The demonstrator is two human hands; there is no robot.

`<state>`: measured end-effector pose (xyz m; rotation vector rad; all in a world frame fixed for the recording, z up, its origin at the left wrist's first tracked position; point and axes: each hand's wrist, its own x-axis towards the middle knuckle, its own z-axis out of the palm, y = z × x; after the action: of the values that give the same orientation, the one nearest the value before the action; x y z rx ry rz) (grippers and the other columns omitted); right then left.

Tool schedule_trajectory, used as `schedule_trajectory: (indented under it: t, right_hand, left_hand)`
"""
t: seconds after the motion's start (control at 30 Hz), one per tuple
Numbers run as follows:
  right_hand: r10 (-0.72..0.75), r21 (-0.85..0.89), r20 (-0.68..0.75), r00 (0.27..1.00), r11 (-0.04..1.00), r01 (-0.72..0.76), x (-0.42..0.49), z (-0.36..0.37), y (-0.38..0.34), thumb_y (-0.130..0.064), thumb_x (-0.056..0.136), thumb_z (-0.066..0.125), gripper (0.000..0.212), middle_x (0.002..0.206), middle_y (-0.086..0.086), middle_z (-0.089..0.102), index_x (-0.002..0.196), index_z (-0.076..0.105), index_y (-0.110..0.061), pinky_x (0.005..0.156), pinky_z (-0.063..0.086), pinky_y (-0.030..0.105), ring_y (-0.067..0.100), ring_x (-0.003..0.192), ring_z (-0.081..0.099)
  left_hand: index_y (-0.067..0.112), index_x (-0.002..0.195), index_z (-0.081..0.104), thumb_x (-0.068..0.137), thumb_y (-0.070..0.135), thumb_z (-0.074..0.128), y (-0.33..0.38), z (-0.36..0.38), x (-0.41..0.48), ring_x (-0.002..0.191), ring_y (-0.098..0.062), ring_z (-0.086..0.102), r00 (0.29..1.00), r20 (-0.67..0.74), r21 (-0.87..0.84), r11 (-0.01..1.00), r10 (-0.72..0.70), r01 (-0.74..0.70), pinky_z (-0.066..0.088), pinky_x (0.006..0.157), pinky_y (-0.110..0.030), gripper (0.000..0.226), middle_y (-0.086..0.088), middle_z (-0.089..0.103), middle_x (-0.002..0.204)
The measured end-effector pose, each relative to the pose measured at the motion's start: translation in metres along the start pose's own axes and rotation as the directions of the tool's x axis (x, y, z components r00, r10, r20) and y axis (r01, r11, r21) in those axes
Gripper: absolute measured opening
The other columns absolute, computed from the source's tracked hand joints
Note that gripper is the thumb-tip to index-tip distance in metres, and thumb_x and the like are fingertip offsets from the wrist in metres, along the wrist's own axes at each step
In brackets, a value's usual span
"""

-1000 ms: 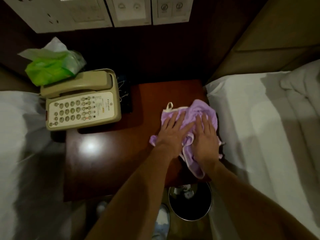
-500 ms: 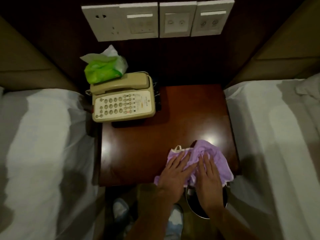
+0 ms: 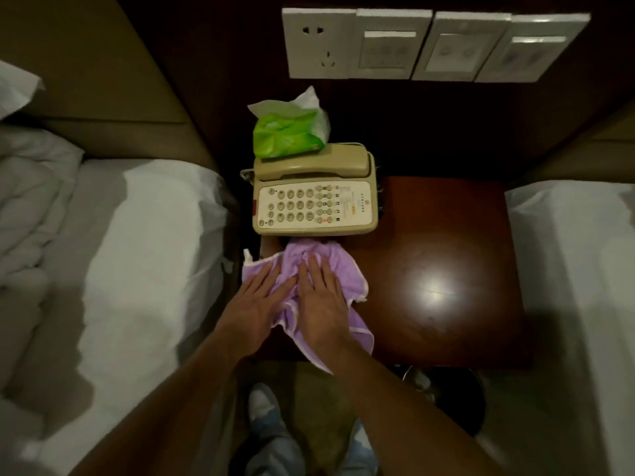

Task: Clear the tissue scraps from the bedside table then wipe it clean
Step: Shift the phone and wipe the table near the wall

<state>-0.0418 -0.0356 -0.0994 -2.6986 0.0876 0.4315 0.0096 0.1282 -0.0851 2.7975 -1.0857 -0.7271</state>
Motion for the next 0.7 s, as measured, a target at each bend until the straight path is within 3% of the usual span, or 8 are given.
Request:
schedule_trajectory:
  t: [0.1,0.23,0.33,0.43,0.5,0.57,0.63,0.7]
  right_hand:
    - [-0.006,-0.048,0.057,0.998,0.999,0.009,-0.012,0.01,-0.01,-0.046,0.1,0.05,0.087,0.166,0.005,-0.017,0.157,-0.011,-0.019,0.125,-0.007,0.045,0.027,0.154,-0.016]
    - [-0.022,0.001,0.074,0.997,1.0,0.022,-0.045,0.02,0.001,-0.038,0.097,0.054,0.082,0.169,0.007,0.011,0.16,0.005,-0.021,0.124,0.019,0.052,0.025,0.155,0.01]
    - [-0.028,-0.009,0.11,0.993,1.0,0.03,-0.072,0.029,0.013,-0.037,0.081,0.077,0.091,0.16,0.01,0.036,0.155,0.03,-0.017,0.118,0.035,0.053,0.029,0.147,0.037]
    - [-0.007,-0.013,0.086,0.996,1.0,0.008,-0.094,0.033,0.033,-0.041,0.066,0.087,0.09,0.15,0.013,0.049,0.144,0.053,-0.012,0.122,0.021,0.042,0.029,0.134,0.054]
    - [-0.009,0.001,0.034,0.999,1.0,0.009,-0.112,0.028,0.049,-0.044,0.086,0.06,0.071,0.158,0.008,0.035,0.15,0.047,-0.016,0.123,0.014,0.037,0.025,0.144,0.042]
    - [0.043,0.052,0.01,0.999,0.998,-0.043,-0.126,0.02,0.067,-0.046,0.092,0.036,0.07,0.165,0.0,0.019,0.158,0.031,-0.023,0.124,0.007,0.034,0.019,0.152,0.022]
    - [0.114,0.161,0.0,0.993,0.981,-0.113,-0.133,0.01,0.087,-0.052,0.092,0.021,0.07,0.165,-0.009,0.004,0.158,0.015,-0.03,0.126,-0.005,0.027,0.013,0.155,0.005]
    - [0.144,0.206,-0.036,0.989,0.969,-0.134,-0.131,0.005,0.112,-0.05,0.094,0.016,0.063,0.164,-0.013,0.003,0.155,0.012,-0.034,0.122,-0.009,0.022,0.011,0.155,0.001]
  left_hand:
    - [0.029,0.163,0.018,0.089,0.035,0.072,-0.001,0.016,-0.025,0.157,-0.031,0.012,0.999,-0.029,-0.079,0.996,-0.038,0.036,0.023,0.125,-0.05,0.092,-0.01,0.011,0.169]
    - [0.02,0.157,0.042,0.082,0.041,0.074,0.022,0.04,-0.051,0.149,-0.038,0.033,0.998,-0.044,-0.161,0.986,-0.044,0.036,0.042,0.112,-0.06,0.084,-0.016,0.031,0.164]
    - [0.021,0.164,0.019,0.075,0.087,0.046,0.042,0.048,-0.063,0.155,-0.032,0.021,0.987,0.119,-0.13,0.983,-0.11,0.126,0.032,0.12,-0.057,0.114,-0.012,0.01,0.169]
    - [0.03,0.164,0.0,0.073,0.045,0.086,0.066,0.062,-0.067,0.154,-0.03,0.029,0.998,0.059,-0.114,0.993,-0.018,0.024,0.036,0.12,-0.051,0.127,-0.007,0.007,0.172]
    - [0.03,0.164,0.001,0.06,0.031,0.097,0.079,0.069,-0.06,0.147,-0.029,0.041,0.996,-0.022,-0.121,0.989,0.082,-0.084,0.044,0.114,-0.046,0.141,-0.01,0.036,0.163]
    - [0.029,0.164,0.009,0.052,0.035,0.1,0.093,0.068,-0.041,0.141,-0.027,0.049,0.99,-0.048,-0.105,0.985,0.13,-0.134,0.044,0.114,-0.042,0.145,-0.01,0.053,0.152]
    - [0.028,0.159,0.032,0.051,0.039,0.099,0.117,0.055,-0.024,0.14,-0.026,0.049,0.986,-0.006,-0.073,0.983,0.169,-0.169,0.038,0.118,-0.039,0.128,-0.01,0.053,0.152]
    - [0.026,0.158,0.03,0.071,0.035,0.089,0.139,0.041,-0.005,0.152,-0.026,0.025,0.986,-0.024,-0.046,0.985,0.168,-0.168,0.02,0.125,-0.037,0.106,-0.012,0.03,0.165]
